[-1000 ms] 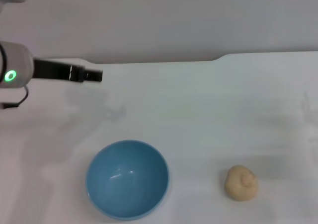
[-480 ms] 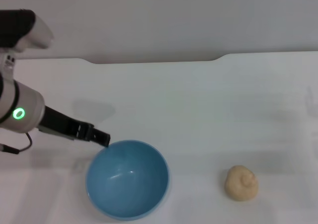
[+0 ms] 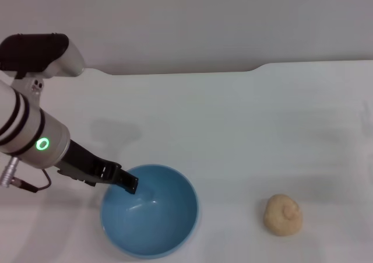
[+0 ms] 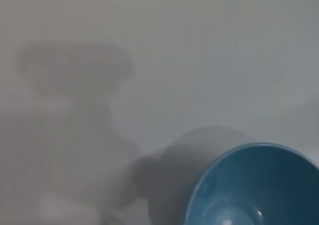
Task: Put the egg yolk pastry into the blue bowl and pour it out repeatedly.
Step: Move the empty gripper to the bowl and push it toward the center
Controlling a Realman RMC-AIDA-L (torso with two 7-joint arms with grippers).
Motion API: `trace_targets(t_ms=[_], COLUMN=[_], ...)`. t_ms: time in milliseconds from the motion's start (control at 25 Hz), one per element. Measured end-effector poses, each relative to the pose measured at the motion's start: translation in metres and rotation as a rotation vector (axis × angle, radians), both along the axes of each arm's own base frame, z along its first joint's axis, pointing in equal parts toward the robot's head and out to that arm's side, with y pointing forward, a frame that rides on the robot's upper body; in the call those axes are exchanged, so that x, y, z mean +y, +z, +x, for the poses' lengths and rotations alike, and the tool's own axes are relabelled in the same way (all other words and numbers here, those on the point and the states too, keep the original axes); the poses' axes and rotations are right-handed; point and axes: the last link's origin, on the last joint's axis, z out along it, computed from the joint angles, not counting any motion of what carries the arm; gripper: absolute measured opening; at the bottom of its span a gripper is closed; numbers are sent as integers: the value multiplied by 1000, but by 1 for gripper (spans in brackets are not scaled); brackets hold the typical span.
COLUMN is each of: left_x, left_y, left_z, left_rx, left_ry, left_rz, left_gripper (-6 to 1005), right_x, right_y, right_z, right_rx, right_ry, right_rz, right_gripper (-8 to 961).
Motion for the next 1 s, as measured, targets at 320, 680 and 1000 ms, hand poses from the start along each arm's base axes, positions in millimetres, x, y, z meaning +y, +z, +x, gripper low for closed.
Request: trace_targets(t_ms=[320, 680, 1000], left_x=[12, 11, 7], left_y=[-21, -32, -46], left_z=[-22, -33, -37], left_rx=[17, 41, 84], left_ry=[66, 79, 63], left_rz=[-20, -60, -107], left_gripper=[871, 872, 859], right_x=[-1, -1, -1], right_y=[0, 0, 0], right_z=[1, 1, 1], right_rx=[0, 1, 1], right_ry=[-3, -4, -1], right_rz=[0, 0, 0], right_gripper=[462, 461, 460])
